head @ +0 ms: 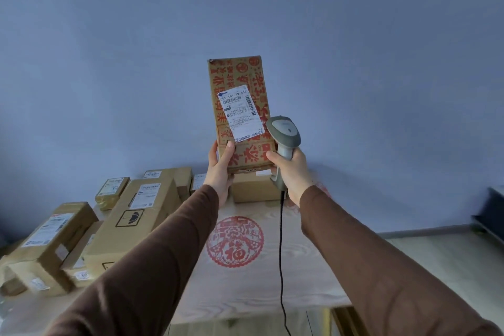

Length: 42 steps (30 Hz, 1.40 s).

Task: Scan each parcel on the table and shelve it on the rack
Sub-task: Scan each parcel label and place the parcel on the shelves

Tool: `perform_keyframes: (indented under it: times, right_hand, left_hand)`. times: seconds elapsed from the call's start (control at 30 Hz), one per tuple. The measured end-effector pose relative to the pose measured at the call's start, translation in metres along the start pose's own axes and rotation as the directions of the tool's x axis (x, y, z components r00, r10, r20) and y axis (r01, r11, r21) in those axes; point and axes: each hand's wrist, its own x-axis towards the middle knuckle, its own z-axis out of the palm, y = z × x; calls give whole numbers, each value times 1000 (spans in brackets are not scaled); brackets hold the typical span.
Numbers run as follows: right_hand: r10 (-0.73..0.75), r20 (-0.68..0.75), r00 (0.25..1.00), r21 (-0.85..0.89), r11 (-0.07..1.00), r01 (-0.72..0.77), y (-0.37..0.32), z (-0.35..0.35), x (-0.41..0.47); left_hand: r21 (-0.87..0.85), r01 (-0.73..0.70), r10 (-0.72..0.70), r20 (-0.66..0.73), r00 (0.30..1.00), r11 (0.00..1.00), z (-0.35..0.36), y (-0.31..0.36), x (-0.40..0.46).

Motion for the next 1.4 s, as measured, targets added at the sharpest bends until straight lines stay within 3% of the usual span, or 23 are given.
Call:
perform_keyframes:
  times: [0.13, 0.27, 0.37, 0.53, 0.9, 1.4]
  right_hand:
    - [-91, -9, 996, -30, 995, 91, -35, -7, -6]
    - [-272, -153, 950, -190, 951, 242, -68, -11, -15]
    - [-359, -81, 930, -221, 916, 334, -101, -10, -23]
    - [-377, 71, 924, -135, 914, 383, -137, 2, -34]
    - [-459, 52, 887, -289, 843, 453, -163, 10, -36]
    - [-451, 65, 890, -319, 836, 447, -163, 5, -34]
  left_hand:
    - [-36, -111, 110, -32, 993, 993, 20, 17, -4]
    - [-39, -206, 205, -34, 978, 978, 32, 33, -1]
    - [-17, -257, 257, -34, 966, 966, 38, 46, 3]
    - [34, -314, 316, -35, 948, 949, 49, 56, 4]
    - [64, -351, 354, -29, 935, 934, 61, 66, 1]
    - [89, -357, 360, -23, 933, 930, 63, 65, 0]
